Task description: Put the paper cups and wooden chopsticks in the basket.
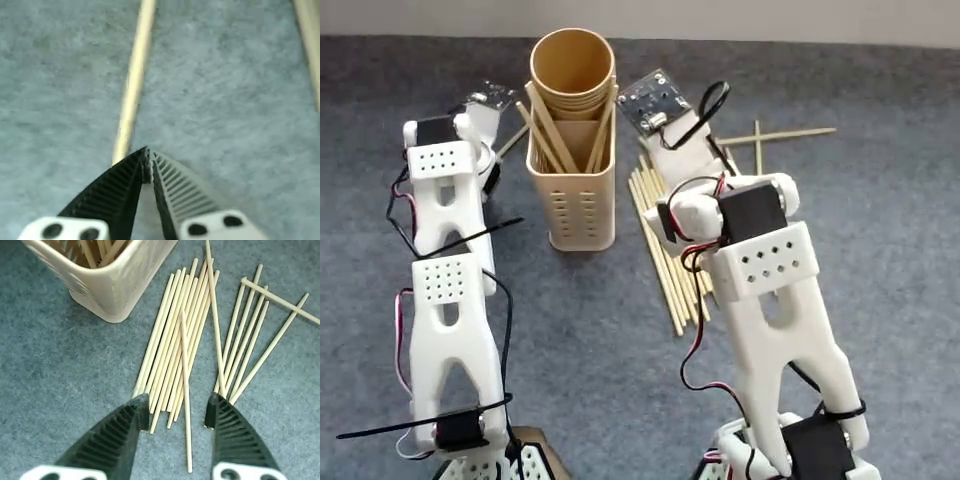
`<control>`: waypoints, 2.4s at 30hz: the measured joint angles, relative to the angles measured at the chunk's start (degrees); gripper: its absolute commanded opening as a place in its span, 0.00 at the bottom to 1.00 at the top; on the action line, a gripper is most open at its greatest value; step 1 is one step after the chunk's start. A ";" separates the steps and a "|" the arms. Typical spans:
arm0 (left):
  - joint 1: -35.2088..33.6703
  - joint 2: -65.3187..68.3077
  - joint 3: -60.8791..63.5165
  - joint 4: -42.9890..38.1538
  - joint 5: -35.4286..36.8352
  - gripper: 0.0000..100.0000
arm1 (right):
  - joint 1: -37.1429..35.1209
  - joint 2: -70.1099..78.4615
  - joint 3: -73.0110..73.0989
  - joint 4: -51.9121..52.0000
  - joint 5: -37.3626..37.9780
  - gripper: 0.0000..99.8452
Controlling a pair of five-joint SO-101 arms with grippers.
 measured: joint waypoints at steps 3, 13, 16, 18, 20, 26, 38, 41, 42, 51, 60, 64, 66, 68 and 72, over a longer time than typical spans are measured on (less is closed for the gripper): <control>-0.97 -0.88 0.09 -2.64 0.00 0.20 | 0.09 0.00 0.00 0.00 0.00 0.20; -5.19 -2.37 0.18 -10.29 -0.26 0.20 | 0.09 0.00 0.00 0.00 0.00 0.20; -5.19 -2.29 0.18 -11.87 -0.26 0.17 | 0.09 0.00 0.00 0.00 0.00 0.20; -5.19 -1.49 0.70 -11.96 -1.41 0.12 | 0.09 0.00 0.00 0.00 0.00 0.20; -4.84 -0.79 2.37 -12.31 -4.75 0.07 | 0.09 0.00 0.00 0.00 0.00 0.20; -3.69 0.53 7.47 -6.15 -10.73 0.01 | 0.09 0.00 0.00 0.00 0.00 0.20; -6.95 -16.09 23.21 1.76 -2.81 0.00 | 0.09 0.00 0.00 5.71 3.52 0.20; -7.21 -25.76 24.97 2.46 1.14 0.00 | 0.09 0.00 0.00 5.89 3.60 0.20; -7.38 -29.80 24.88 2.64 2.64 0.00 | 0.09 0.00 0.00 5.89 3.60 0.20; 2.81 -65.76 21.71 3.34 19.25 0.00 | 2.73 -11.43 6.42 -1.76 -2.46 0.19; 24.44 -67.60 21.71 -5.71 24.18 0.00 | 6.59 -40.97 42.64 -21.10 -4.66 0.19; 25.93 -63.12 21.71 -8.26 24.18 0.00 | 7.74 -52.75 60.40 -27.52 -4.75 0.19; 25.85 -60.57 21.80 -8.35 24.18 0.00 | 7.65 -57.23 66.02 -28.22 -4.75 0.19; 26.55 -59.69 21.80 -8.35 24.35 0.00 | 7.65 -60.04 68.31 -28.40 -4.75 0.19; 28.66 -59.52 21.80 -9.14 24.18 0.00 | 7.74 -61.27 69.98 -28.75 -4.75 0.19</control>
